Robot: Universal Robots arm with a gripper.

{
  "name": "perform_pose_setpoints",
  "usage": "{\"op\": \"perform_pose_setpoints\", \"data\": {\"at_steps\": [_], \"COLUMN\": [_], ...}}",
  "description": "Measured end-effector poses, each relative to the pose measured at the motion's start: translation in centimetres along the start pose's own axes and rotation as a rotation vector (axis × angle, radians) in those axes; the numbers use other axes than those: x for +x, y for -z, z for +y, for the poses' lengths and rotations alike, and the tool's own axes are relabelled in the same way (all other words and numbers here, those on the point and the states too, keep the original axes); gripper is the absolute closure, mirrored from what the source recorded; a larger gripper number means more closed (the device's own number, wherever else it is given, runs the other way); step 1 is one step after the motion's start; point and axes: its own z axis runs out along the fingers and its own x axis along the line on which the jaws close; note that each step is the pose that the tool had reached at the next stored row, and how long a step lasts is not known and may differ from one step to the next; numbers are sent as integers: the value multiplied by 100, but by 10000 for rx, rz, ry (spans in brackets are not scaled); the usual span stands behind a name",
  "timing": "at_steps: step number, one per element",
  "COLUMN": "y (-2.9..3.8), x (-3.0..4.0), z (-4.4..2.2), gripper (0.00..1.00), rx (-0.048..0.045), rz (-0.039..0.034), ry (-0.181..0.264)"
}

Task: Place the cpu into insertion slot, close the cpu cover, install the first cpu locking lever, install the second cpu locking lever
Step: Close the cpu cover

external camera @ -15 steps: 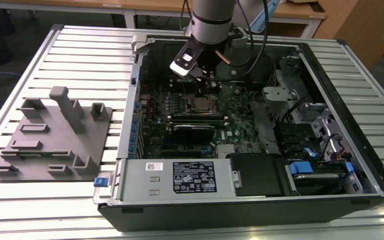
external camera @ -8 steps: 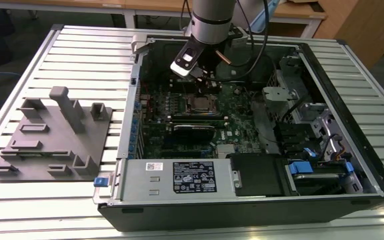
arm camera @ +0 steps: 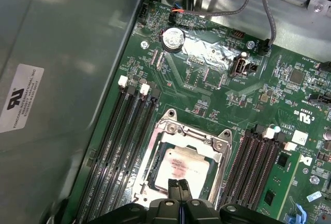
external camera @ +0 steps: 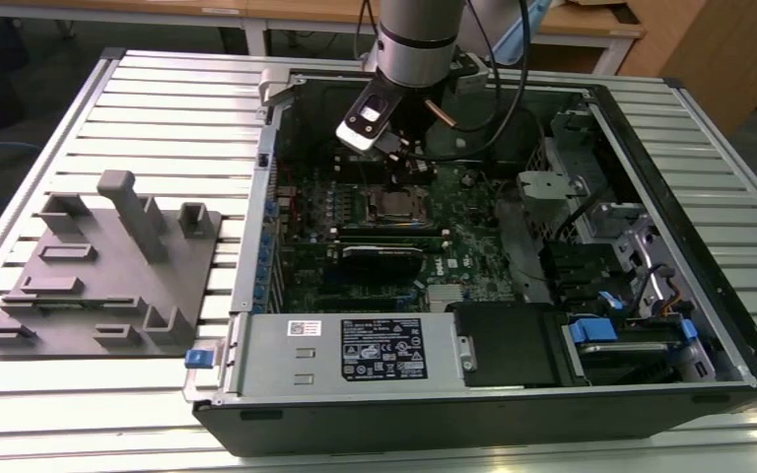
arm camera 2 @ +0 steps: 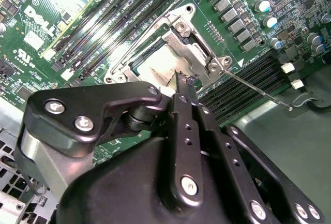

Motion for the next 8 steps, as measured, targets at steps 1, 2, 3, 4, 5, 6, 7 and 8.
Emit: {"op": "perform_pose_setpoints", "data": {"at_steps": [1, 2, 3, 4, 5, 6, 7, 8], "y": [0, 0, 0, 0, 0, 0, 0, 0], "x": [0, 0, 0, 0, 0, 0, 0, 0], "z": [0, 0, 0, 0, 0, 0, 0, 0], "gripper": [90, 90, 90, 90, 90, 90, 90, 90], "rx": [0, 0, 0, 0, 0, 1, 3, 6], "rz": [0, 0, 0, 0, 0, 0, -4, -10], "ry": [0, 1, 1, 1, 5, 26, 75, 153]}}
